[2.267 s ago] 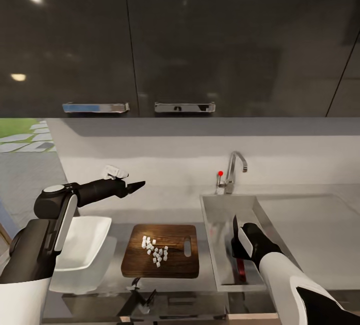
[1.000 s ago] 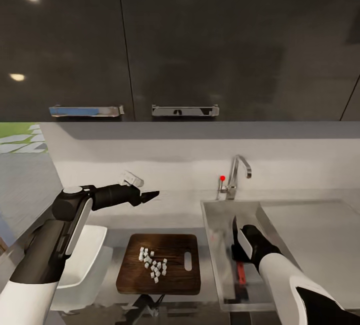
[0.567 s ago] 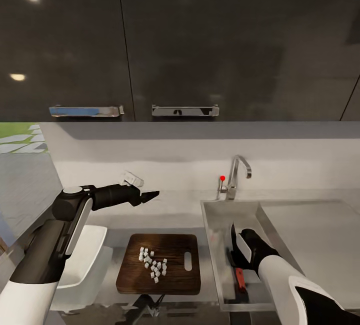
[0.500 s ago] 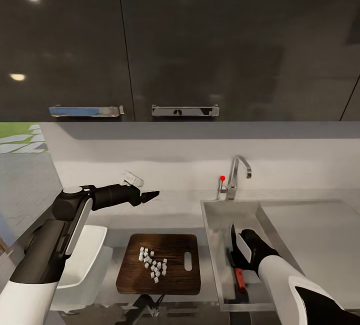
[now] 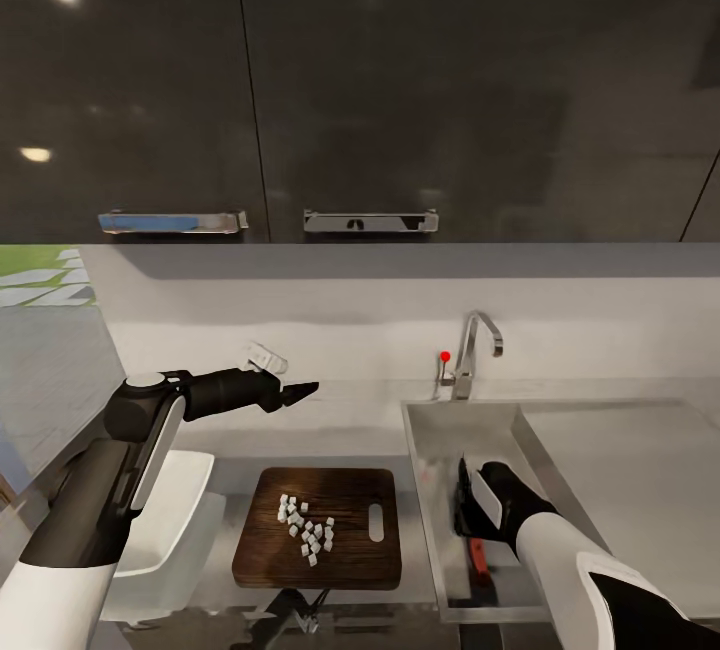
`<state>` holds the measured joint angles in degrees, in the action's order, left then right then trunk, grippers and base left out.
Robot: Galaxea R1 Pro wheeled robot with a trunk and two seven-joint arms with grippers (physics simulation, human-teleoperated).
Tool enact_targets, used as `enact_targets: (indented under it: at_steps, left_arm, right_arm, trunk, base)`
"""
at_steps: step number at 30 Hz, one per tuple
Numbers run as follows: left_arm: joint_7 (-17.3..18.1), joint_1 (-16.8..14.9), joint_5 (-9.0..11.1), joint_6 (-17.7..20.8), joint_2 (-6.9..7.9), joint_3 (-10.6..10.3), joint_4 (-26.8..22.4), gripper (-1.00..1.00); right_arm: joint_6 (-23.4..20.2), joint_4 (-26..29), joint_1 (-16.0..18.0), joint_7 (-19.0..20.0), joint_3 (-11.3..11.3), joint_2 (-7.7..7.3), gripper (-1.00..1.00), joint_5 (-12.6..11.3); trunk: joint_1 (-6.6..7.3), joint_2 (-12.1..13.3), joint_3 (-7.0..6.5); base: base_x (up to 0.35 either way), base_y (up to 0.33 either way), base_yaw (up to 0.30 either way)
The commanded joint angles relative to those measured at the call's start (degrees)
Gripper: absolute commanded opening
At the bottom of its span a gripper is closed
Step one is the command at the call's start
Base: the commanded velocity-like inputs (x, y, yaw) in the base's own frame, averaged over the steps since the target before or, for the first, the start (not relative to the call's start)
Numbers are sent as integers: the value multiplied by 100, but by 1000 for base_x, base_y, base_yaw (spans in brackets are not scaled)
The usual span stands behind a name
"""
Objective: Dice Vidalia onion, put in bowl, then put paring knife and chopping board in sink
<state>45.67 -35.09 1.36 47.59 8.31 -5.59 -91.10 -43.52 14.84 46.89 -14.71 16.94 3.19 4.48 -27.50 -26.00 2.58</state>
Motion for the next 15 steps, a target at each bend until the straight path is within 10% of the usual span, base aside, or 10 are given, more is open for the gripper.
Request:
enact_targets:
  at_steps: [1,15]
  left_arm:
    - [4,-7,13,40,3,-3,-4,100]
    - [4,-7,13,40,3,-3,-2,100]
  right_arm:
    - [-26,10,5,-5,46,6,100,44]
    - [352,10,5,-109,46,6,100,44]
  trunk:
    - [-4,-13,13]
    - [-4,-13,13]
  base:
    - [0,0,0]
    - [0,0,0]
